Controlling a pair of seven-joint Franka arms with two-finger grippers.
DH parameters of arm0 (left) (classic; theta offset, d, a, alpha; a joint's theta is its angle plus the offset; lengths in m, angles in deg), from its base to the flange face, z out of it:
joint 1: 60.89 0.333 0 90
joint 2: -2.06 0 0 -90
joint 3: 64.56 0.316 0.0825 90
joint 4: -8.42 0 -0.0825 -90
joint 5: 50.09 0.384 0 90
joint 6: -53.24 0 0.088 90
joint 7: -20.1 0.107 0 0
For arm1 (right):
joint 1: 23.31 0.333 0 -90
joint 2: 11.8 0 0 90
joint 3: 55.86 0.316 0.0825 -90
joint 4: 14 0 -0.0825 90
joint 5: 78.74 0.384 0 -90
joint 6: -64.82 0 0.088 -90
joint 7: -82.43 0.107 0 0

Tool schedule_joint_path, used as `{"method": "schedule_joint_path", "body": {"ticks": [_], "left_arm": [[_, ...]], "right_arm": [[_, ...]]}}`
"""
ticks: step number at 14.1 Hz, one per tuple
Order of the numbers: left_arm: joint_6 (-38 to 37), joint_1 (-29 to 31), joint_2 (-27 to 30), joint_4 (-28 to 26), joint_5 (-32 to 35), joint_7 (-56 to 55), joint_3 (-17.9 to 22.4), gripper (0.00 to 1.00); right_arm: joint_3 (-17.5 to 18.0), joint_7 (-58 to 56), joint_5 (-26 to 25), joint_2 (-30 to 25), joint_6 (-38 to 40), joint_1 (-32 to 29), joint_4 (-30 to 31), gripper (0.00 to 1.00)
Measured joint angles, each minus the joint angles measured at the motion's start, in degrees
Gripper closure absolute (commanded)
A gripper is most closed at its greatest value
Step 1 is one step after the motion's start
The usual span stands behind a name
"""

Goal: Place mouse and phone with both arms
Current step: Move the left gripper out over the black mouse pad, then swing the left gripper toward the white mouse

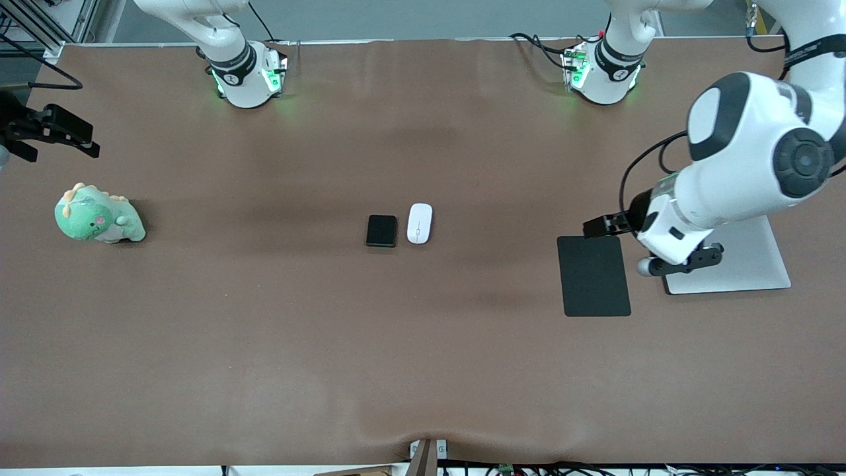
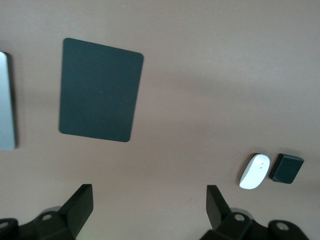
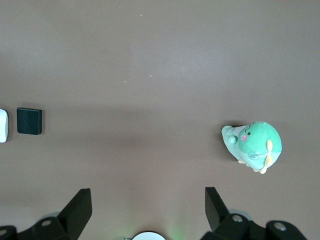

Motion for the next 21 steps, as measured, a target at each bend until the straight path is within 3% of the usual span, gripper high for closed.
{"method": "schedule_joint_path", "body": {"ticks": [8,21], "left_arm": [[11.9,-6.8,-0.1,-6.3,0.0,-1.7,-0.1,0.0],[18.6,-14.6,-0.3,-9.0,0.0,-9.3,-0.4,0.0]], "right_arm": [[0.1,-0.1,0.0,0.2,0.1,0.6,0.0,0.0],[-0.1,-0.1,0.0,0.4,-0.1,2.6,0.0,0.0]]}}
